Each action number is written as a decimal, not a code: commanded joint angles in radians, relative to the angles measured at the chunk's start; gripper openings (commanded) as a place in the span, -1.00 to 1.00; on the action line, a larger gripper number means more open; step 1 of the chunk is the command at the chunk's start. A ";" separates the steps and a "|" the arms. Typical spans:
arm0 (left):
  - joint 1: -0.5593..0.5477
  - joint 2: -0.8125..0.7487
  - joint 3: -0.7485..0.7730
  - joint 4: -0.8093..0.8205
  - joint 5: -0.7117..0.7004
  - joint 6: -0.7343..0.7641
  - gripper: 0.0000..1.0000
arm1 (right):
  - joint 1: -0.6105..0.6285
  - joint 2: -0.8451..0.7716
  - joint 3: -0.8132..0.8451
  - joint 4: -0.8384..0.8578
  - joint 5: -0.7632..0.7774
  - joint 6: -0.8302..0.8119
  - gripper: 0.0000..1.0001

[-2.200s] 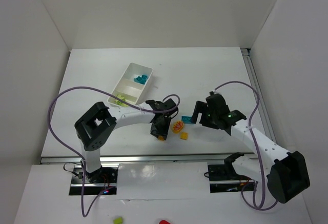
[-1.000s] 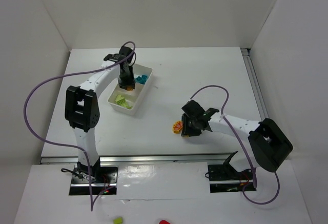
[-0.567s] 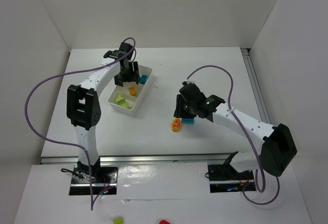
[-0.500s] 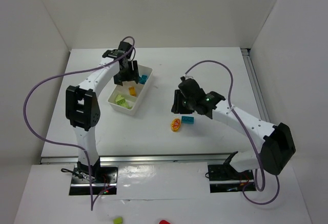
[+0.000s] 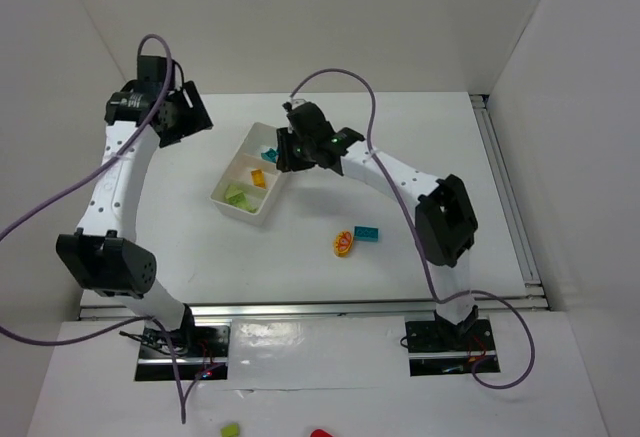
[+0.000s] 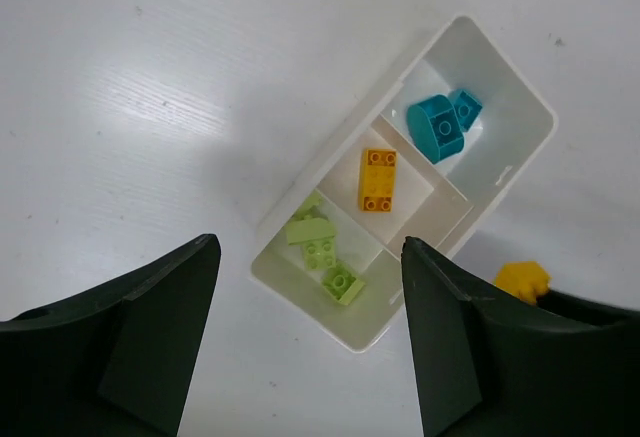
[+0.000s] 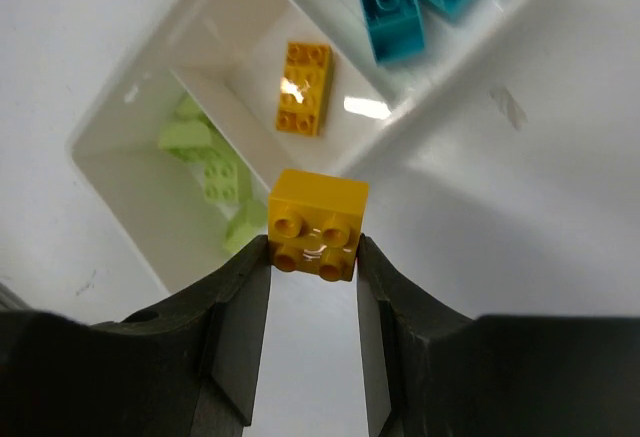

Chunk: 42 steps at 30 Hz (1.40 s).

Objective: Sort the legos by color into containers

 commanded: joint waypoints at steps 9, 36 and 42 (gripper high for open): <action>0.074 -0.195 -0.043 -0.068 0.085 0.009 0.65 | 0.032 0.393 0.535 -0.014 -0.155 -0.095 -0.06; -0.686 0.141 -0.114 0.024 0.130 0.083 1.00 | -0.493 -0.702 -0.794 -0.012 0.221 0.173 0.79; -0.844 0.323 -0.072 0.122 0.139 0.023 1.00 | -0.642 -0.812 -0.869 -0.050 0.138 0.164 0.82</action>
